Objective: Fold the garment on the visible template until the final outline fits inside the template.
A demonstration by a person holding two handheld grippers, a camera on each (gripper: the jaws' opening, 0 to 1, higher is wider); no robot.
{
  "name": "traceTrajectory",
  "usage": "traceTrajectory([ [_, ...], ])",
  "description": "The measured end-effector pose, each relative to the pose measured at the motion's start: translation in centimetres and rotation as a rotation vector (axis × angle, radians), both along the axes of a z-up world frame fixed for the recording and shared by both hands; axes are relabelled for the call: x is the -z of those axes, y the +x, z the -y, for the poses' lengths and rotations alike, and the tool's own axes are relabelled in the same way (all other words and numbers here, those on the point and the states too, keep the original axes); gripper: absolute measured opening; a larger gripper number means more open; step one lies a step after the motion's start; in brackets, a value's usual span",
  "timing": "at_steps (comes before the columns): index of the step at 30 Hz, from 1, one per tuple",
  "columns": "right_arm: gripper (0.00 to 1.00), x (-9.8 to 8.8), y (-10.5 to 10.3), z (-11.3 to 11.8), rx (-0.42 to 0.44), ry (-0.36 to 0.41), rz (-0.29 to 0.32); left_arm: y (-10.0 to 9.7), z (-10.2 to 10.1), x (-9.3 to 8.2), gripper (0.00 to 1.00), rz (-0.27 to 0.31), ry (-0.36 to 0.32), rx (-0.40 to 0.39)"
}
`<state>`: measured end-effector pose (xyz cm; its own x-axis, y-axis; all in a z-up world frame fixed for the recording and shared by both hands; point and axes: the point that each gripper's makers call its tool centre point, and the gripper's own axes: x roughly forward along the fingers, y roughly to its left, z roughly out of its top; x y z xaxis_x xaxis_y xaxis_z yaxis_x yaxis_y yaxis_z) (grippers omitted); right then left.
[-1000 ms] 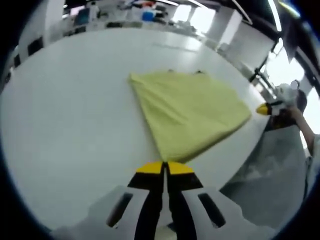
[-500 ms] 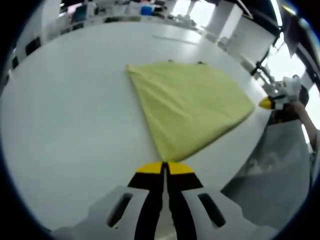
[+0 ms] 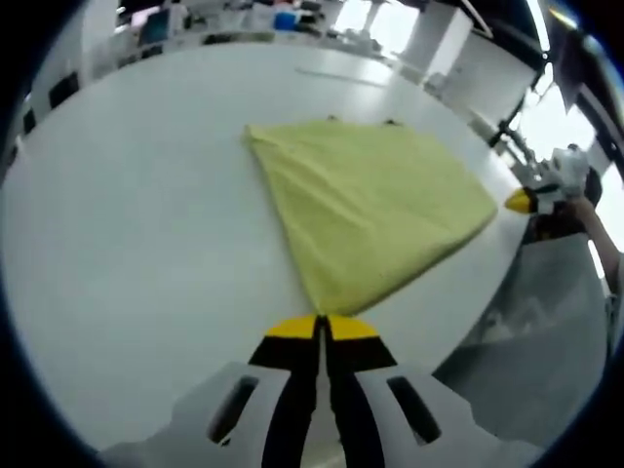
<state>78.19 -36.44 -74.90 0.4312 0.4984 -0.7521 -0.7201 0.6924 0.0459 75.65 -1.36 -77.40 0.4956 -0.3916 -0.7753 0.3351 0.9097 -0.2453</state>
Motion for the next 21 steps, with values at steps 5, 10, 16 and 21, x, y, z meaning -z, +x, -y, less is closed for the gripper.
traceTrajectory([
  [5, 0.01, -0.6, -0.1, -0.2, -0.002, 0.004, 0.020, 0.0, 0.1, -0.7, 0.00, 0.025, -0.013, -0.003],
  [10, 0.01, -1.3, -0.3, -0.4, -0.009, 0.003, 0.033, 0.3, 0.1, -2.2, 0.00, 0.071, -0.026, -0.010],
  [16, 0.01, -1.6, -0.4, -0.5, -0.012, 0.000, 0.045, 0.7, 0.2, -3.0, 0.01, 0.104, -0.024, -0.009],
  [21, 0.01, -2.4, -0.5, -0.7, -0.012, 0.000, 0.066, 0.6, 0.4, -3.9, 0.07, 0.130, -0.019, 0.002],
])
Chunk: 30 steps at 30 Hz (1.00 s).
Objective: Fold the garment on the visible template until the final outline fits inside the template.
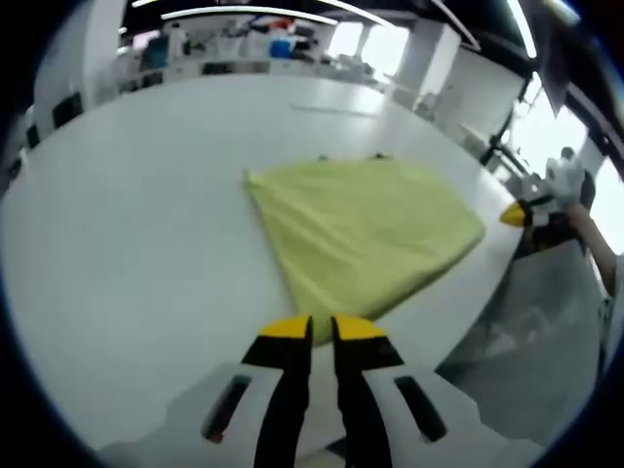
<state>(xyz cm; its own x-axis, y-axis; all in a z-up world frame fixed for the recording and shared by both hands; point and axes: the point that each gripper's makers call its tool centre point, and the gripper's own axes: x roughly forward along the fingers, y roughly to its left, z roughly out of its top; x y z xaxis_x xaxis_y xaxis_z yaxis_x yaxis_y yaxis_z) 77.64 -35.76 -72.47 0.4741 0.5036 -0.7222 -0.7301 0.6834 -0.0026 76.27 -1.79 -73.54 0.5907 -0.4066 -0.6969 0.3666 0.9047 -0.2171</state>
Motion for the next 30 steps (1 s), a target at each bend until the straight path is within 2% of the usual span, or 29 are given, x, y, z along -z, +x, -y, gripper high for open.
traceTrajectory([
  [7, 0.01, -2.2, -0.2, -0.2, 0.018, -0.009, 0.030, 0.2, 0.3, -2.2, 0.10, 0.053, 0.019, 0.013],
  [10, 0.01, -3.3, -0.1, -0.6, 0.022, 0.007, 0.057, 0.5, 0.9, -3.9, 0.13, 0.101, 0.022, 0.034],
  [12, 0.04, -3.9, -0.1, -0.9, 0.018, 0.013, 0.068, 0.7, 1.3, -5.0, 0.14, 0.144, 0.051, 0.063],
  [19, 0.11, -5.6, -0.7, -2.2, -0.009, 0.020, 0.104, 0.2, 2.5, -7.7, 0.23, 0.202, 0.071, 0.125],
  [26, 0.19, -6.8, -1.7, -3.0, -0.051, 0.014, 0.125, -0.6, 2.7, -8.9, 0.31, 0.222, 0.107, 0.168],
  [28, 0.22, -7.1, -1.9, -3.4, -0.060, 0.017, 0.130, -1.0, 3.2, -9.1, 0.34, 0.231, 0.093, 0.201],
  [30, 0.26, -7.1, -1.9, -3.5, -0.072, 0.015, 0.133, -1.1, 3.5, -9.1, 0.32, 0.224, 0.069, 0.197],
])
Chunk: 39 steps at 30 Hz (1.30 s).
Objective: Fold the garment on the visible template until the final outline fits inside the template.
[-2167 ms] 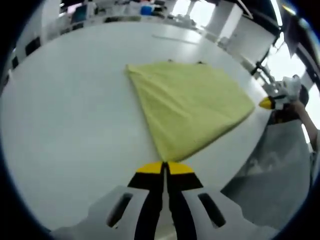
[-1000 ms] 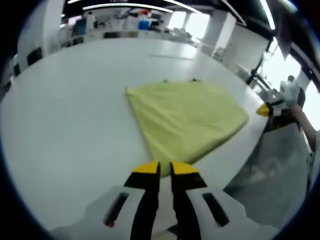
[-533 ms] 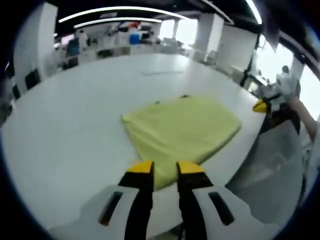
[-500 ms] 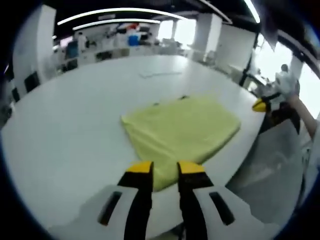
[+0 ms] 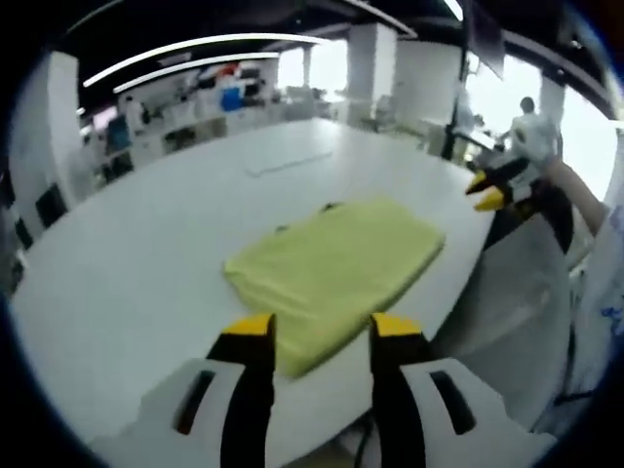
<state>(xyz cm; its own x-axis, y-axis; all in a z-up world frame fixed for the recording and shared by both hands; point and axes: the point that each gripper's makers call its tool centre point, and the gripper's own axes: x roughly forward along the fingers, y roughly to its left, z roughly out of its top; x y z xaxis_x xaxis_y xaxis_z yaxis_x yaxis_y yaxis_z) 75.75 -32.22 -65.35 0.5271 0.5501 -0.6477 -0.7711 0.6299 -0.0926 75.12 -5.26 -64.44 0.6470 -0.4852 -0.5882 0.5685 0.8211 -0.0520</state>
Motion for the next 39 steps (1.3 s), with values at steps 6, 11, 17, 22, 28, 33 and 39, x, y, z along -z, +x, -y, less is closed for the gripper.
traceTrajectory([
  [6, 0.33, -0.4, -0.3, -0.4, -0.023, -0.004, 0.013, -0.5, 0.3, 0.0, 0.39, 0.000, 0.001, 0.021],
  [11, 0.42, -0.6, -0.9, -1.0, -0.033, 0.009, 0.022, -0.8, 0.6, 0.0, 0.45, -0.008, -0.031, 0.014],
  [17, 0.55, -0.8, -1.5, -1.2, -0.037, 0.025, 0.035, -1.6, 1.0, -0.4, 0.54, -0.001, -0.049, 0.033],
  [22, 0.62, -1.1, -1.6, -1.4, -0.034, 0.027, 0.045, -1.8, 1.6, -0.8, 0.59, 0.005, -0.079, 0.056],
  [28, 0.71, -1.9, -1.9, -2.0, -0.044, 0.050, 0.060, -2.1, 1.8, -0.7, 0.65, 0.004, -0.060, 0.073],
  [33, 0.84, -2.1, -2.0, -2.0, -0.037, 0.049, 0.073, -2.3, 1.8, -1.0, 0.73, 0.009, -0.066, 0.074],
  [39, 0.92, -1.9, -2.2, -2.0, -0.038, 0.041, 0.066, -2.7, 2.2, -1.3, 0.82, 0.012, -0.066, 0.097],
])
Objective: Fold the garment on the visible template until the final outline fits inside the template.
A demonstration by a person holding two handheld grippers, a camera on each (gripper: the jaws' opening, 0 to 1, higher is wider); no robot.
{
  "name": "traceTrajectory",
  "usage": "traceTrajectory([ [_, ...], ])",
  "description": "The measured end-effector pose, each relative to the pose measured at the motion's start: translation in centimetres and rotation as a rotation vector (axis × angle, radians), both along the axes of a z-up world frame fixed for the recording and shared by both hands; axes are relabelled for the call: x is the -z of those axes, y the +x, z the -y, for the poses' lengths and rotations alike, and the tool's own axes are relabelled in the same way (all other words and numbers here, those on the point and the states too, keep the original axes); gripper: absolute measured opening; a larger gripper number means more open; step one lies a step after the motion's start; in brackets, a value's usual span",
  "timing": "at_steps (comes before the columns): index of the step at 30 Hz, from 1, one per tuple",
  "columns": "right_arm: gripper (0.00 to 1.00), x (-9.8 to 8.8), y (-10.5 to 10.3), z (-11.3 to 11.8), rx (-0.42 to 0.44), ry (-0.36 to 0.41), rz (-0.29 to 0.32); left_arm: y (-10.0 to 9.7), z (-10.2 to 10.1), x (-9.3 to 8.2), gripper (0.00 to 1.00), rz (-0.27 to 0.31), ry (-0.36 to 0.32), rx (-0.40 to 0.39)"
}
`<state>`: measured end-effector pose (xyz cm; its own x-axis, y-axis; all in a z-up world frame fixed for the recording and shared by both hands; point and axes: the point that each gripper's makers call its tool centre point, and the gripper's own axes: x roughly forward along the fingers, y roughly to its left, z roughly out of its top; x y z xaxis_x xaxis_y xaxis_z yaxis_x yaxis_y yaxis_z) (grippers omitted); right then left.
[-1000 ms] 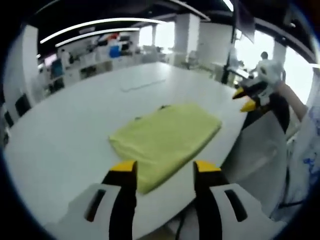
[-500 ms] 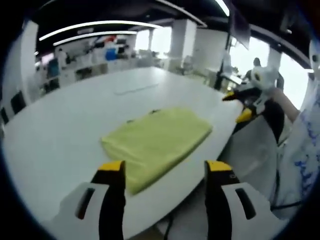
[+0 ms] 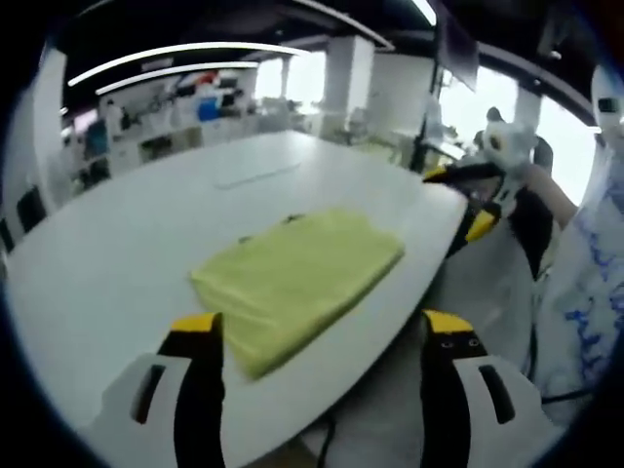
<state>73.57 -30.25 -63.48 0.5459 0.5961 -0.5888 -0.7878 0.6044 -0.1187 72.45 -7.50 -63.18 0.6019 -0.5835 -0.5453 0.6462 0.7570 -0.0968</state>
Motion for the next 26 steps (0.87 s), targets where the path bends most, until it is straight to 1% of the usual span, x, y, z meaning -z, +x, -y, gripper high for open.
traceTrajectory([
  [2, 0.93, 0.18, -0.12, -0.01, -0.004, -0.004, -0.007, -0.17, 0.26, 0.05, 0.84, -0.003, -0.004, 0.010],
  [5, 1.00, 0.39, -0.24, -0.06, -0.010, -0.010, -0.012, -0.37, 0.49, 0.31, 0.86, -0.009, 0.000, 0.023],
  [15, 1.00, 0.65, -0.37, 0.22, -0.010, -0.019, -0.017, -0.73, 0.90, 0.44, 0.99, -0.018, 0.005, 0.047],
  [26, 1.00, 0.81, -0.45, 0.11, -0.011, -0.014, -0.026, -1.08, 1.08, 0.68, 0.99, -0.033, 0.010, 0.068],
])
